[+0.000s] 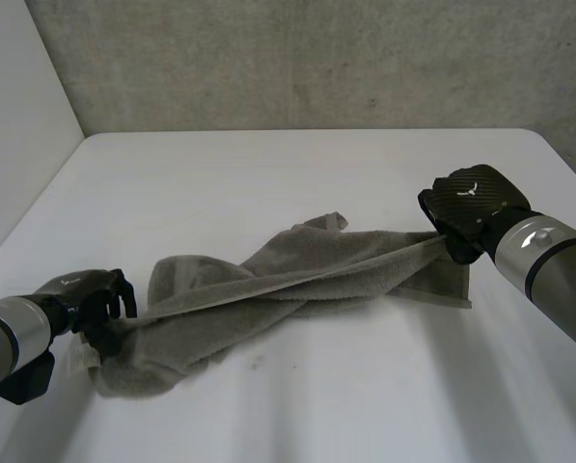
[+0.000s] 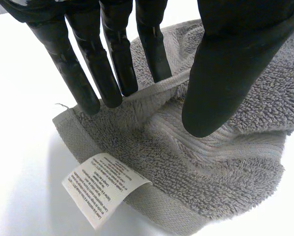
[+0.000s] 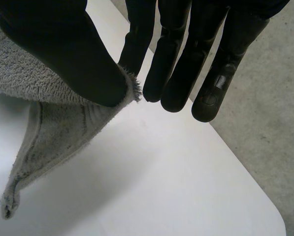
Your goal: Fold the laundry
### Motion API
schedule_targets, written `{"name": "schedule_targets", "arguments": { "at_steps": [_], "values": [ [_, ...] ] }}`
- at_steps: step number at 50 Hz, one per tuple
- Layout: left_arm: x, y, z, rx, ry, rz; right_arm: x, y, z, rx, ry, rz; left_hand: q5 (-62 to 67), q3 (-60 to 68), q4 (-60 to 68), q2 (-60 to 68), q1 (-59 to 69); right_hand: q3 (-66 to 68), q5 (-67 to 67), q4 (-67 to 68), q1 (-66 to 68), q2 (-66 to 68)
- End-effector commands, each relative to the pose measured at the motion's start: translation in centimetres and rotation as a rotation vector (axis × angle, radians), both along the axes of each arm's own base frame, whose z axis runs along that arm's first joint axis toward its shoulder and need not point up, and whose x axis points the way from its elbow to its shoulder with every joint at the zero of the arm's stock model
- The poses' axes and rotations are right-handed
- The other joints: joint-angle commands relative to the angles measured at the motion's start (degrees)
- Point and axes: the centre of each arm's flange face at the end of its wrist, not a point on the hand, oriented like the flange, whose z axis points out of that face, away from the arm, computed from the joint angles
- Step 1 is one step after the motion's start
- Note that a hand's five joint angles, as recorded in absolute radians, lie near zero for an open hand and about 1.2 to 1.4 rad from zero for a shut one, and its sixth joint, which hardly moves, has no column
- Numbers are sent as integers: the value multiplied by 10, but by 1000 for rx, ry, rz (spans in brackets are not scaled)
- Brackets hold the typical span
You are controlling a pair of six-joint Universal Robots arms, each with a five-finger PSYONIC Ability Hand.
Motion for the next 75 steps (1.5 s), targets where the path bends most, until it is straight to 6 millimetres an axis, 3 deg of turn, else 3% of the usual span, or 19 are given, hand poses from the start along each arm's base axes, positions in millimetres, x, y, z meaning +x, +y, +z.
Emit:
{"name": "schedule_targets", "arguments": {
  "at_steps": [1, 13, 44, 47, 49, 55, 61, 62, 63, 64, 65, 66, 68, 69, 71, 72, 73, 74, 75],
  "values": [
    [0, -2, -1, -12, 0, 5, 1, -1, -3, 7, 0, 0, 52, 51, 52, 52, 50, 120, 137, 120, 243, 126],
    [-2, -23, -15, -108, 2, 3, -1, 2, -7, 24, 6, -2, 52, 51, 52, 52, 50, 120, 137, 120, 243, 126],
    [-16, -31, -39, -69, 6, -49, 2, -3, -22, 44, 20, 2, -4, -5, -3, -4, -6, 120, 137, 120, 243, 126],
    [-18, -30, -40, -67, 3, -57, 2, -3, -24, 48, 23, 5, 89, 88, 89, 89, 87, 120, 137, 120, 243, 126],
    [-20, -30, -38, -73, 5, -64, 3, -6, -25, 49, 23, 4, 387, 385, 387, 387, 385, 120, 137, 120, 243, 126],
    [-26, -40, -26, -134, 3, -84, 6, -14, -23, 26, 24, 9, 388, 387, 388, 388, 386, 120, 137, 120, 243, 126],
    [-42, -80, 13, -357, -42, -144, 23, -47, -17, -80, 63, 35, 388, 387, 388, 388, 386, 120, 137, 120, 243, 126],
    [-46, -97, 28, -446, -53, -152, 28, -60, -8, -137, 59, 35, 388, 387, 388, 388, 386, 120, 137, 120, 243, 126],
    [-46, -97, 29, -447, -54, -152, 34, -75, 7, -214, 37, 26, 388, 387, 388, 388, 386, 120, 137, 120, 243, 126],
    [-51, -113, 50, -551, -56, -155, 34, -75, 7, -215, 37, 25, 388, 387, 388, 388, 386, 120, 137, 120, 243, 126],
    [-58, -128, 77, -665, -45, -158, 39, -90, 28, -314, -1, 11, 388, 387, 388, 388, 386, 120, 137, 120, 243, 126],
    [-58, -128, 78, -667, -45, -158, 39, -90, 28, -315, -2, 11, 388, 387, 388, 388, 386, 120, 137, 120, 243, 126],
    [-74, -146, 138, -896, 3, -162, 45, -116, 83, -582, -104, -46, 388, 387, 388, 388, 386, 120, 137, 120, 243, 126],
    [-74, -146, 139, -897, 3, -162, 45, -116, 83, -583, -104, -47, 388, 387, 388, 388, 386, 120, 137, 120, 243, 126],
    [-86, -146, 200, -1107, 75, -152, 44, -127, 136, -848, -222, -112, 388, 387, 388, 388, 386, 120, 137, 120, 243, 126],
    [-86, -146, 200, -1108, 75, -152, 44, -127, 137, -849, -223, -112, 388, 387, 388, 388, 386, 120, 137, 120, 243, 126],
    [-87, -143, 226, -1196, 115, -124, 43, -126, 157, -963, -275, -134, 388, 387, 388, 388, 386, 120, 137, 120, 243, 126],
    [-87, -143, 226, -1197, 115, -124, 43, -126, 157, -964, -275, -134, 388, 387, 388, 388, 386, 120, 137, 120, 243, 126],
    [-86, -141, 244, -1261, 150, -90, 41, -122, 174, -1052, -314, -140, 388, 387, 388, 388, 386, 120, 137, 120, 243, 126]
  ]
}}
